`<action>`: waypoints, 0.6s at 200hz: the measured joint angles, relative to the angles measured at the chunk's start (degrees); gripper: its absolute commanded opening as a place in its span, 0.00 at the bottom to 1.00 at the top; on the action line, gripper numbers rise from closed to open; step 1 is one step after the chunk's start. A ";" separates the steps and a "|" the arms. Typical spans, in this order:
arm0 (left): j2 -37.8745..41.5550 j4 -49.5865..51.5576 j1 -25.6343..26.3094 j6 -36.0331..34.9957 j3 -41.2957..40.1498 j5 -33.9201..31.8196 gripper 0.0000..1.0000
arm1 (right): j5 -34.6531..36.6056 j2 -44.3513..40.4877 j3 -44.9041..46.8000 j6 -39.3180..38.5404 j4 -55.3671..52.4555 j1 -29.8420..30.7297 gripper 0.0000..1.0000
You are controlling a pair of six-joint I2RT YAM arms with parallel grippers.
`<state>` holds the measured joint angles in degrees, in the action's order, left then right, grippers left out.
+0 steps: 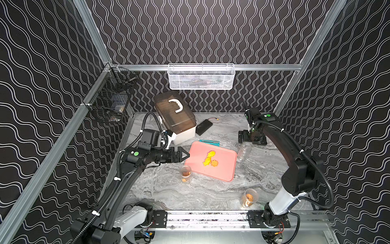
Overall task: Pour the cookies out of the jar
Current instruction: Place the jar at the center of the board, then pick up the jar from the center of the board.
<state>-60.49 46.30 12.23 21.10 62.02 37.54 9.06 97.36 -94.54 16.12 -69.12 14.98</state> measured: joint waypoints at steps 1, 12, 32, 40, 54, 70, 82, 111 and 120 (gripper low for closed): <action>0.02 0.00 0.00 0.00 0.00 0.00 0.99 | 0.02 -0.07 0.00 0.00 -0.02 0.00 1.00; 0.46 -0.04 0.00 0.24 0.00 0.33 0.99 | 0.31 -1.53 -0.02 0.00 -0.44 0.00 1.00; 1.31 -0.24 0.00 1.68 -0.07 0.74 0.99 | 0.28 -4.04 -0.11 0.00 -1.03 0.00 1.00; 1.64 -0.26 0.00 1.73 -0.11 0.90 0.99 | 0.26 -4.90 -0.35 0.02 -1.36 0.00 1.00; 2.12 -0.28 0.00 2.82 -0.15 1.27 0.99 | 0.00 -6.05 -0.79 0.04 -1.64 0.00 1.00; 2.69 -0.28 0.00 3.02 -0.17 1.55 0.99 | -1.07 -7.34 -1.22 0.22 -2.14 0.00 1.00; 3.10 -0.28 0.00 3.43 -0.22 1.68 0.99 | -2.16 -8.50 -1.73 0.55 -2.80 0.00 1.00; 3.78 -0.42 0.00 4.70 -0.66 2.54 0.99 | -4.55 -10.73 -3.32 0.87 -4.22 0.33 1.00; 3.89 -0.57 0.00 5.16 -0.72 2.78 0.99 | -5.35 -11.23 -3.76 1.03 -4.55 0.70 1.00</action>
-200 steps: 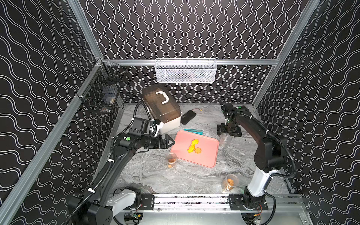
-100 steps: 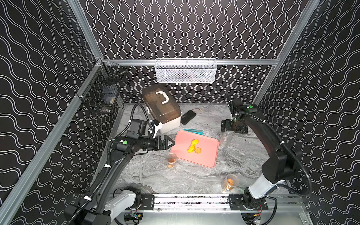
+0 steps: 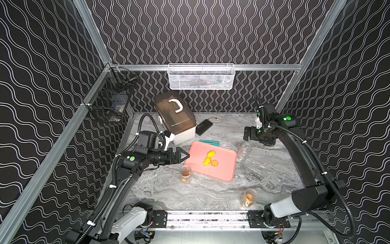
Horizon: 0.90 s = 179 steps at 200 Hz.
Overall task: Pour the cookies out of the jar
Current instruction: Pick up the jar from the center of the board.
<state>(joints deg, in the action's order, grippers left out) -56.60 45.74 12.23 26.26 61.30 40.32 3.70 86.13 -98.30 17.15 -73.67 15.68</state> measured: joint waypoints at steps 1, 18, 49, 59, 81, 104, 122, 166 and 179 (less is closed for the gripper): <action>0.02 -0.02 0.00 0.07 -0.02 0.04 0.99 | -0.13 -0.09 -0.04 0.00 -0.07 0.07 1.00; 0.33 -0.20 0.00 0.98 -0.13 0.57 0.99 | -1.70 -1.07 -0.66 0.22 -1.14 0.94 1.00; 1.09 -1.49 0.00 2.49 -0.63 1.81 0.99 | -4.24 -3.15 -1.14 1.51 -2.64 2.99 1.00; 1.25 -2.01 0.00 2.80 -1.05 2.16 0.99 | -5.14 -3.56 -1.16 1.70 -3.08 4.11 1.00; 1.68 -3.21 0.00 4.46 -2.12 3.15 0.99 | -6.64 -4.24 -1.20 2.86 -4.26 6.80 1.00; 1.92 -4.72 0.02 5.77 -3.26 4.22 0.99 | -7.04 -5.53 -0.39 3.56 -4.57 8.94 1.00; 2.01 -5.07 0.02 6.88 -3.80 4.76 0.99 | -7.19 -6.69 1.29 4.57 -4.74 9.79 1.00; 2.84 -6.99 0.02 8.31 -5.18 5.84 0.99 | -7.06 -7.74 4.37 6.32 -5.55 12.76 1.00; 2.82 -7.63 0.02 8.76 -5.95 6.25 0.99 | -6.47 -8.07 5.22 6.88 -5.97 13.18 1.00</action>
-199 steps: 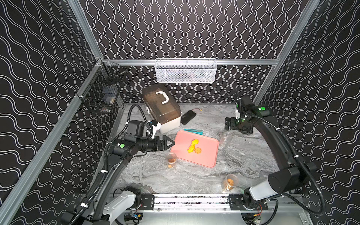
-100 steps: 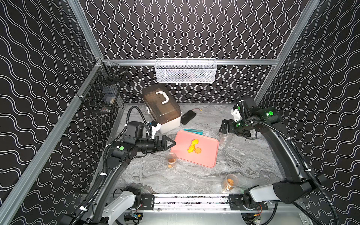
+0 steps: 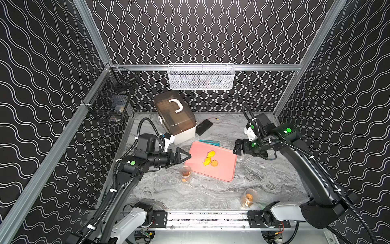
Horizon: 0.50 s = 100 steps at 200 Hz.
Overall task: Pour the cookies out of the jar
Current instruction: Pick up the jar from the center of the board.
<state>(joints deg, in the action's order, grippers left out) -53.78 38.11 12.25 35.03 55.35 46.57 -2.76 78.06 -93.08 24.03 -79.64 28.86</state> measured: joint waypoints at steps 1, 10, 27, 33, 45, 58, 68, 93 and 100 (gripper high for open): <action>0.00 -0.07 0.00 0.04 -0.09 0.04 0.99 | 0.02 -0.04 0.09 0.13 -0.04 0.04 1.00; 0.00 -0.55 0.00 0.85 -0.66 0.35 0.99 | 0.98 -0.26 0.92 0.63 -0.33 0.48 1.00; 0.00 -2.01 0.02 1.38 -1.79 0.63 0.99 | 1.18 -0.79 3.37 1.66 -0.68 1.57 1.00; 0.00 -2.54 0.04 1.60 -2.21 0.83 0.99 | 1.62 -1.14 4.50 2.12 -0.85 1.95 1.00; 0.00 -3.30 0.11 2.69 -3.04 1.18 0.99 | 2.12 -2.03 6.97 3.02 -0.96 2.27 1.00; 0.00 -4.22 0.26 2.82 -3.87 1.25 0.99 | 2.97 -2.71 9.66 4.20 -1.49 2.91 1.00; 0.00 -4.76 0.48 3.02 -4.17 1.27 0.99 | 3.43 -2.71 11.08 5.35 -2.03 3.74 1.00; -0.24 -6.05 0.79 3.91 -4.83 1.60 0.99 | 4.72 -3.63 13.97 8.66 -3.30 6.69 1.00; -0.35 -6.23 0.81 3.93 -4.94 1.60 0.99 | 5.07 -4.17 14.51 9.86 -3.72 7.41 1.00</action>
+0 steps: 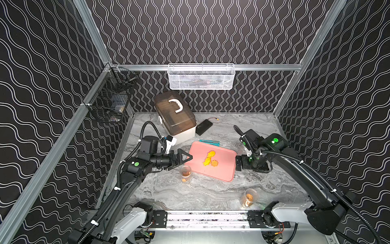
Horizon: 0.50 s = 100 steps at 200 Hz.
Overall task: Pour the cookies out of the jar
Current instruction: Pick up the jar from the center of the board.
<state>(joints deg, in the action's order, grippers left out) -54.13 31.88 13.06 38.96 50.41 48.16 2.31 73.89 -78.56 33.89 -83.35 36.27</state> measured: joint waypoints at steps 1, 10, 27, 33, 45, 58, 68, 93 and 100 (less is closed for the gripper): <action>-0.02 -0.04 0.02 0.00 -0.02 0.00 0.99 | 0.02 -0.04 0.04 0.09 -0.02 0.04 1.00; -0.22 -0.33 0.04 0.00 -0.09 0.02 0.99 | 0.39 -0.76 0.81 1.57 -0.35 0.98 1.00; -0.61 -0.59 0.09 0.00 -0.09 0.02 0.99 | 1.03 -1.92 2.62 4.39 -1.38 3.45 1.00; -0.76 -0.59 0.09 -0.04 -0.09 0.04 0.99 | 1.09 -2.29 3.23 5.44 -1.84 4.48 1.00; -1.03 -0.59 0.09 -0.13 -0.07 0.02 0.99 | 1.75 -3.13 4.15 7.43 -2.60 6.19 1.00; -1.14 -0.59 0.09 -0.15 -0.07 0.02 0.99 | 2.14 -4.42 5.16 9.38 -3.37 7.50 1.00; -1.14 -0.63 0.09 -0.13 -0.09 0.07 0.99 | 2.19 -5.49 6.12 10.80 -3.56 8.35 1.00; -1.07 -1.40 0.15 -0.11 -0.68 0.24 0.99 | 2.08 -8.02 8.94 13.73 -3.63 9.86 1.00; -1.03 -1.44 0.20 -0.09 -0.92 0.26 0.99 | 2.05 -8.57 9.97 14.29 -3.52 10.10 1.00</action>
<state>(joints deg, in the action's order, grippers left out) -55.16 30.44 13.26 38.87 49.50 48.42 4.36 65.32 -68.60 48.18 -86.87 46.37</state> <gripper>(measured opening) 0.989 0.995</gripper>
